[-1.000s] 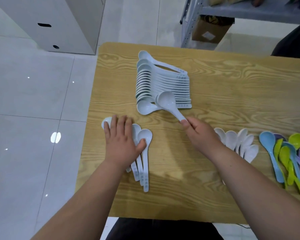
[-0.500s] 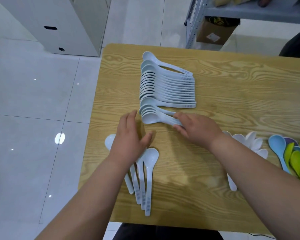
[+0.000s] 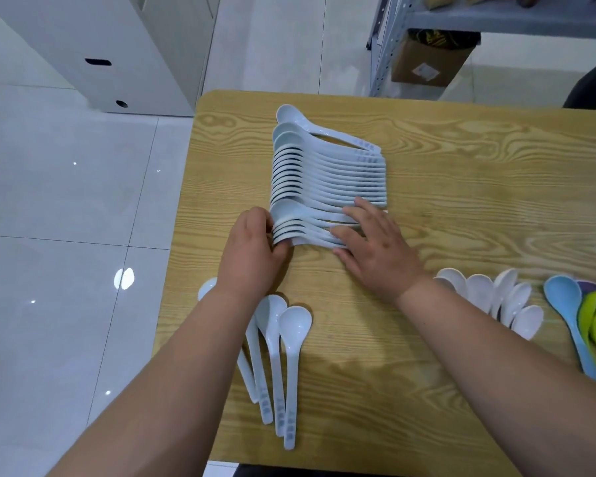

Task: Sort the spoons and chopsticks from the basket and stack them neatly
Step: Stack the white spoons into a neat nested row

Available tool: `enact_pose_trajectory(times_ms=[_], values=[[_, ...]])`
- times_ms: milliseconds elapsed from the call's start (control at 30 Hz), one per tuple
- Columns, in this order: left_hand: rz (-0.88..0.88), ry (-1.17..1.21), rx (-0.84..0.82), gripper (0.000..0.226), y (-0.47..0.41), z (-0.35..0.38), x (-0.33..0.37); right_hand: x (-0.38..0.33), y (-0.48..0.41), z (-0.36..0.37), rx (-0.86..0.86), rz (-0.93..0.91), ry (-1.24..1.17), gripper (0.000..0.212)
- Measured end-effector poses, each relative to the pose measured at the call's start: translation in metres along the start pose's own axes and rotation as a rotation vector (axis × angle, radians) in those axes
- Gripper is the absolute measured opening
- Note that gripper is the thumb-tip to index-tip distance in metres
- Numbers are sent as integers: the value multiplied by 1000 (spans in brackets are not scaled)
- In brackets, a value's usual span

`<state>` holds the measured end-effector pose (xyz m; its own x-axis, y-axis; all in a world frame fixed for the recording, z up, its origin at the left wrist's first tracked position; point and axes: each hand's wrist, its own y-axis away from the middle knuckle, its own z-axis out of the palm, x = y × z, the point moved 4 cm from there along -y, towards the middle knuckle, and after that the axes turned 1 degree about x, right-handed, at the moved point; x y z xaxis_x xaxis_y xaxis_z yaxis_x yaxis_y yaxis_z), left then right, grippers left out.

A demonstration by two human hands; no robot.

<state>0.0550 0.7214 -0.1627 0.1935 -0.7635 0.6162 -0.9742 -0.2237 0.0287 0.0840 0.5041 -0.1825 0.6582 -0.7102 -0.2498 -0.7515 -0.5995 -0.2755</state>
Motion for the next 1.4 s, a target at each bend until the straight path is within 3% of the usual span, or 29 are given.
enact_pose_trajectory(times_ms=[67,133,233,300,367,467,600,733,800,1133,1300,1400], values=[[91,-87,69,39,-5,-3,3,1,-2,6,-34,-11,-75,24],[221,-190,116,60,-12,-4,9,2,-5,8,-43,-15,-115,25],[376,-373,-47,98,-25,5,23,5,-7,8,-12,8,-142,23],[459,-511,-174,105,-35,13,33,6,-9,8,17,6,-168,16],[515,-579,-244,101,-42,20,37,8,-13,4,35,-10,-167,10],[564,-598,-248,92,-46,23,36,19,-25,-8,56,-1,-184,19],[601,-604,-217,92,-46,25,34,42,-71,-27,140,171,-275,31],[577,-599,-242,93,-47,25,36,74,-142,-11,-212,455,-224,48],[573,-596,-249,94,-47,24,36,86,-165,-2,-358,498,-176,47],[548,-507,-165,76,-32,27,36,79,-150,-13,-361,385,-282,27],[510,-518,-206,90,-26,29,37,74,-143,-5,-302,402,-387,7],[503,-496,-190,92,-27,30,38,70,-141,-2,-330,356,-405,33]])
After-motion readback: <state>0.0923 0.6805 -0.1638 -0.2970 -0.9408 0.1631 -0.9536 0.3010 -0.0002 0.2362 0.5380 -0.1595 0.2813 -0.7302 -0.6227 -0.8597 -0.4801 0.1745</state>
